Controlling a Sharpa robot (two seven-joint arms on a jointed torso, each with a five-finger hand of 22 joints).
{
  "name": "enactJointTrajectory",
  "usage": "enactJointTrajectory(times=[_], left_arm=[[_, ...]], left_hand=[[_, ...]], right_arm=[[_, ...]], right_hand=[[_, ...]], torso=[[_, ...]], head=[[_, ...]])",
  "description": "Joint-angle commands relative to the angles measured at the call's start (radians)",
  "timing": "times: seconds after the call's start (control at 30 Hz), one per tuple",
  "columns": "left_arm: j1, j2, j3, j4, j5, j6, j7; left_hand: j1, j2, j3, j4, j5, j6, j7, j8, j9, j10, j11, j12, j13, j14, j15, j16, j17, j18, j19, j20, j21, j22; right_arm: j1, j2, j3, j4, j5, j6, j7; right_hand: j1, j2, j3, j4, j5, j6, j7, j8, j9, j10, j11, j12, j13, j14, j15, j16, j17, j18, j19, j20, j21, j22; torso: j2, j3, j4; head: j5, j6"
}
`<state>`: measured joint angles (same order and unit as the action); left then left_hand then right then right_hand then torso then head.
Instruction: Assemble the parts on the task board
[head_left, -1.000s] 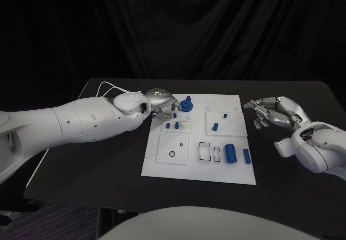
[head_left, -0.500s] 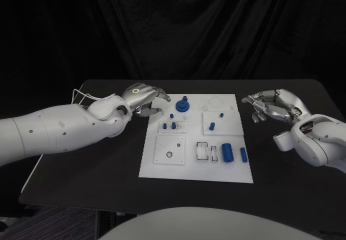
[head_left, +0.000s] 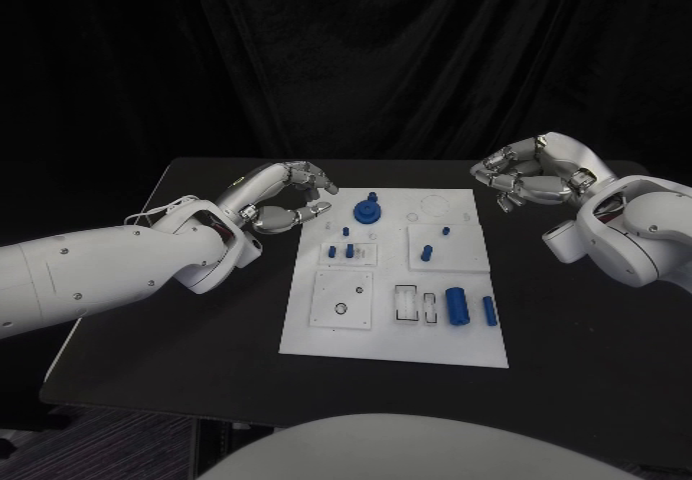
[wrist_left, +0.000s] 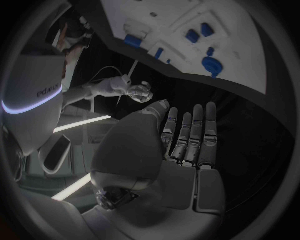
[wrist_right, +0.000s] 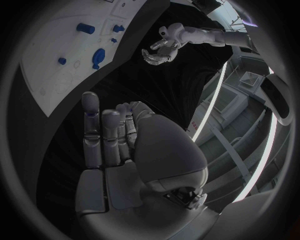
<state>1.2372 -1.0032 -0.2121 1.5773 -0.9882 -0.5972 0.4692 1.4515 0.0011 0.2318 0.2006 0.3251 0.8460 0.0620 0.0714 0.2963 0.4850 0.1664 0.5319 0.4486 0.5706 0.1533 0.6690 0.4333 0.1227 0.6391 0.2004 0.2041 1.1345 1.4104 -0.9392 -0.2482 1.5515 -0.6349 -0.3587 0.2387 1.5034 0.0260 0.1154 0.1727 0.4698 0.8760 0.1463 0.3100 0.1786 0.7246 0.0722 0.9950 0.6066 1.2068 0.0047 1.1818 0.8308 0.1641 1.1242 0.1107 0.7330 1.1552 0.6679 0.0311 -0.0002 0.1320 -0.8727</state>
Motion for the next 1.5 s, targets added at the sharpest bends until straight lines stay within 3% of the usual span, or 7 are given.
enactJointTrajectory(times=[0.03, 0.27, 0.3, 0.43, 0.57, 1.03, 1.5], left_arm=[[0.000, -0.004, 0.001, 0.014, 0.451, 0.186, 0.255], [-0.002, 0.007, 0.001, 0.001, 0.811, 0.409, 0.369], [-0.004, 0.008, 0.001, 0.000, 0.854, 0.435, 0.378], [-0.007, 0.007, 0.001, 0.000, 0.956, 0.516, 0.392], [-0.010, 0.005, 0.001, 0.005, 1.000, 0.573, 0.399], [-0.014, -0.007, 0.001, 0.026, 1.029, 0.639, 0.396], [-0.015, -0.005, 0.001, 0.014, 1.031, 0.671, 0.382]], left_hand=[[0.013, 0.030, -0.014, 0.013, 0.008, 0.012, 0.003, 0.001, -0.002, -0.005, 0.008, 0.017, -0.037, -0.063, 0.004, -0.078, -0.070, -0.007, -0.058, -0.001, -0.098, -0.087], [0.045, 0.065, -0.075, 0.065, 0.063, -0.041, 0.019, -0.003, -0.054, -0.080, 0.032, -0.023, -0.217, -0.209, 0.014, -0.274, -0.279, -0.045, -0.235, -0.021, -0.142, -0.396], [0.021, 0.070, -0.098, 0.085, 0.064, -0.095, 0.036, -0.008, -0.077, -0.134, -0.001, -0.058, -0.260, -0.359, 0.000, -0.415, -0.349, -0.045, -0.358, -0.043, -0.156, -0.572], [-0.048, 0.102, -0.193, 0.087, 0.073, -0.214, 0.037, -0.009, -0.132, -0.273, -0.065, -0.200, -0.372, -0.480, -0.017, -0.550, -0.407, -0.033, -0.495, -0.044, -0.168, -0.793], [-0.101, 0.156, -0.291, 0.089, 0.067, -0.360, -0.004, -0.020, -0.181, -0.327, -0.065, -0.260, -0.407, -0.521, -0.015, -0.605, -0.416, -0.026, -0.548, -0.036, -0.175, -0.898], [-0.094, 0.221, -0.408, 0.083, 0.057, -0.545, -0.056, -0.034, -0.247, -0.392, -0.086, -0.329, -0.416, -0.554, -0.019, -0.650, -0.426, -0.028, -0.594, -0.041, -0.184, -1.004], [-0.056, 0.244, -0.437, 0.029, 0.109, -0.629, -0.114, -0.043, -0.266, -0.427, -0.090, -0.410, -0.424, -0.561, 0.020, -0.662, -0.429, 0.034, -0.612, 0.061, -0.184, -1.036]], right_arm=[[0.011, 0.022, 0.001, -0.020, -0.183, 0.086, -0.114], [0.016, 0.058, 0.001, -0.048, -0.457, 0.104, -0.206], [0.014, 0.059, 0.001, -0.048, -0.504, 0.107, -0.221], [0.006, 0.057, 0.001, -0.049, -0.640, 0.117, -0.265], [-0.006, 0.052, 0.001, -0.049, -0.745, 0.100, -0.294], [-0.040, 0.034, 0.001, -0.029, -0.915, 0.037, -0.348], [-0.062, 0.044, 0.001, -0.037, -0.933, 0.059, -0.362]], right_hand=[[0.019, -0.010, 0.029, -0.014, -0.024, -0.008, 0.002, -0.001, 0.000, -0.012, 0.004, -0.019, -0.017, 0.001, 0.003, -0.001, -0.003, 0.007, 0.004, 0.002, 0.000, 0.003], [0.041, -0.060, 0.167, -0.086, -0.034, -0.009, 0.016, 0.001, 0.001, -0.052, 0.020, -0.073, -0.077, 0.101, 0.011, 0.107, 0.154, -0.026, 0.109, 0.006, 0.189, 0.116], [0.040, -0.063, 0.174, -0.090, -0.036, -0.010, 0.017, 0.000, 0.001, -0.055, 0.021, -0.076, -0.081, 0.107, 0.013, 0.115, 0.163, -0.028, 0.117, 0.007, 0.203, 0.124], [0.016, -0.085, 0.216, -0.111, -0.086, -0.022, 0.020, -0.006, -0.001, -0.088, 0.031, -0.123, -0.120, 0.142, 0.022, 0.167, 0.232, -0.045, 0.164, 0.016, 0.304, 0.185], [-0.009, -0.097, 0.236, -0.118, -0.118, -0.030, 0.018, -0.009, -0.003, -0.103, 0.037, -0.155, -0.148, 0.143, 0.027, 0.176, 0.239, -0.047, 0.168, 0.021, 0.323, 0.202], [-0.065, -0.136, 0.257, -0.125, -0.143, -0.063, 0.008, -0.042, -0.014, -0.145, 0.056, -0.229, -0.210, 0.157, 0.043, 0.201, 0.264, -0.054, 0.187, 0.038, 0.366, 0.233], [-0.081, -0.145, 0.268, -0.140, -0.123, -0.089, 0.010, -0.069, -0.022, -0.166, 0.066, -0.245, -0.230, 0.136, 0.051, 0.191, 0.235, -0.048, 0.166, 0.046, 0.338, 0.230]], torso=[[0.001, -0.0082, 0.0041], [0.006, -0.0262, 0.0171], [0.006, -0.0263, 0.0173], [0.010, -0.0329, 0.0258], [0.022, -0.0453, 0.0434], [0.046, -0.0653, 0.0560], [0.056, -0.0708, 0.0620]], head=[[0.003, 0.000], [-0.008, 0.000], [-0.010, 0.000], [-0.028, 0.000], [-0.056, 0.000], [-0.087, 0.000], [-0.102, 0.002]])
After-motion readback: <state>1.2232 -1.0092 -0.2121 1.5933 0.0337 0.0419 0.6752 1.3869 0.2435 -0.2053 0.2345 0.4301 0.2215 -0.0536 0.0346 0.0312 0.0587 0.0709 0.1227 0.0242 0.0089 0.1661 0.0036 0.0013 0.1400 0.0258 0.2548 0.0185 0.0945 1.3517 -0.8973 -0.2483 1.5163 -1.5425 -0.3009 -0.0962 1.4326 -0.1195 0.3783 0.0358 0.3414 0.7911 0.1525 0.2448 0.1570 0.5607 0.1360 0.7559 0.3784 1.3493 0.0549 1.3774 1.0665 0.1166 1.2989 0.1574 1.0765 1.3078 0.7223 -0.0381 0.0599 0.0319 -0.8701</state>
